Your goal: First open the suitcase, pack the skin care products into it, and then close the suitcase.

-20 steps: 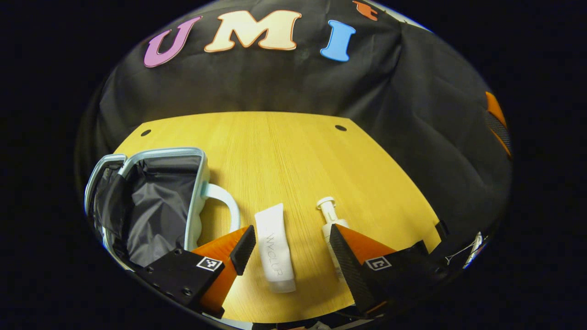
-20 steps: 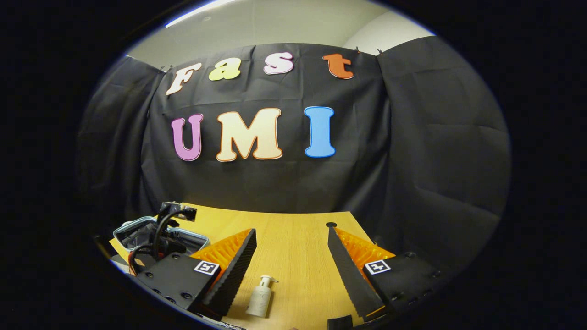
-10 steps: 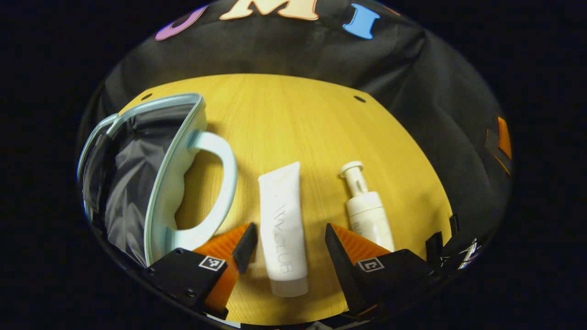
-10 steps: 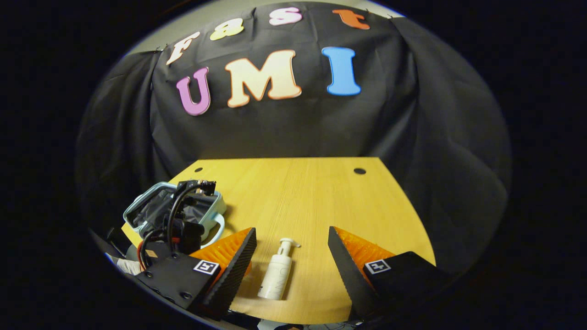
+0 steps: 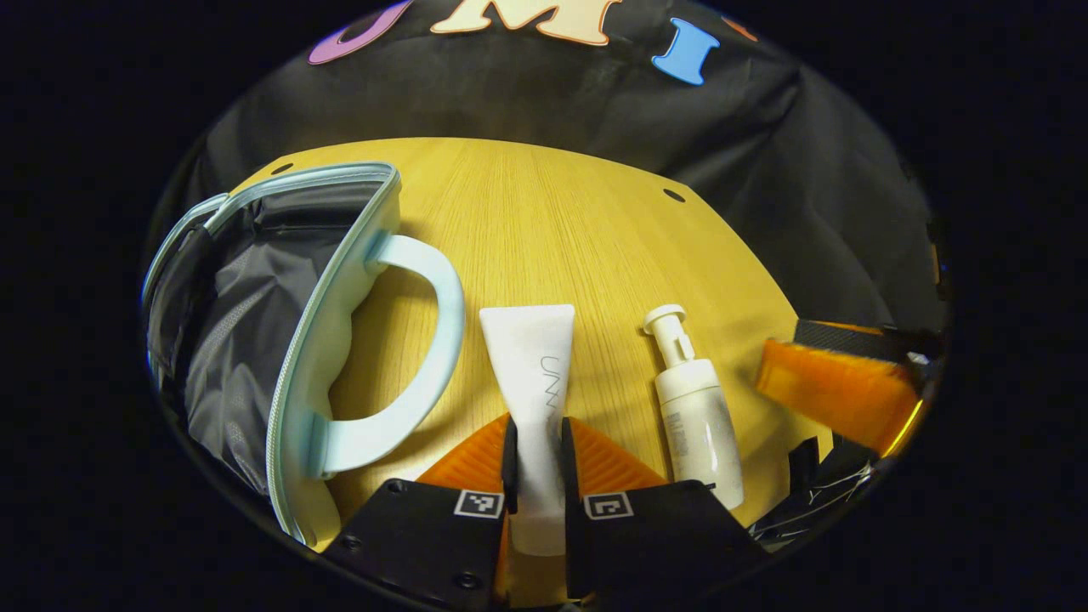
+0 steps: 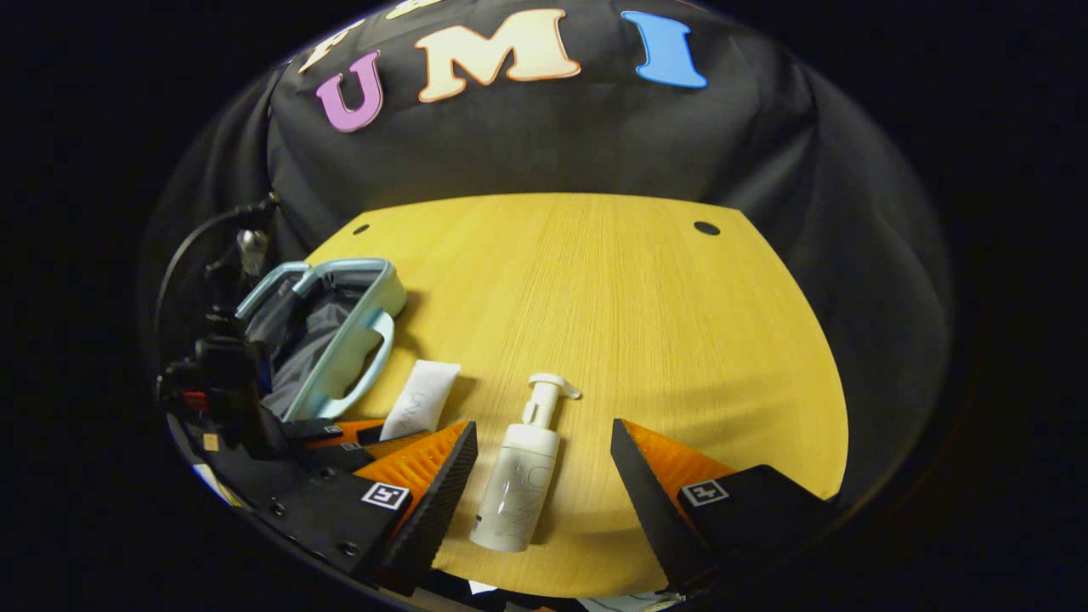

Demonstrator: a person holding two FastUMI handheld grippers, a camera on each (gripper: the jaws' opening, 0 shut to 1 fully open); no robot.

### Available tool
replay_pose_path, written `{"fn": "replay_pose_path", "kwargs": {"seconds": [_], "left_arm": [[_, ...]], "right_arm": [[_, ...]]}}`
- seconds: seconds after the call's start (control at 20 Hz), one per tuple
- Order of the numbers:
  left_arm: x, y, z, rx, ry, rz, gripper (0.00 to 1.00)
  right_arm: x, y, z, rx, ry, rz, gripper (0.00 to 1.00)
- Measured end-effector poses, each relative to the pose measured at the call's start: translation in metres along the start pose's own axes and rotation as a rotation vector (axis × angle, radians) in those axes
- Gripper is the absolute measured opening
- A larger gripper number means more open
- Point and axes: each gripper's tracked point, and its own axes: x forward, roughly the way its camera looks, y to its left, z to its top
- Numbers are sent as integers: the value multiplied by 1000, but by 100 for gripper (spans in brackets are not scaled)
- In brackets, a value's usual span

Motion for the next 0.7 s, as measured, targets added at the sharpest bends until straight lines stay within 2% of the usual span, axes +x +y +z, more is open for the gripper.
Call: {"fn": "replay_pose_path", "kwargs": {"seconds": [0.35, 0.4, 0.5, 0.65, 0.7], "left_arm": [[1, 0, 0, 17, 7, -21, 18], [0, -1, -1, 24, 10, -24, 18], [0, -2, 0, 39, 11, -28, 14], [2, -7, 1, 69, 16, -44, 7], [3, -9, 1, 81, 22, -51, 6]], "right_arm": [[33, 13, -55, -14, 206, 14, 99], [36, 17, -65, -11, 237, 28, 92], [37, 19, -63, 1, 217, 29, 61], [38, 20, -64, 11, 212, 28, 53], [38, 20, -61, 31, 201, 35, 53]]}}
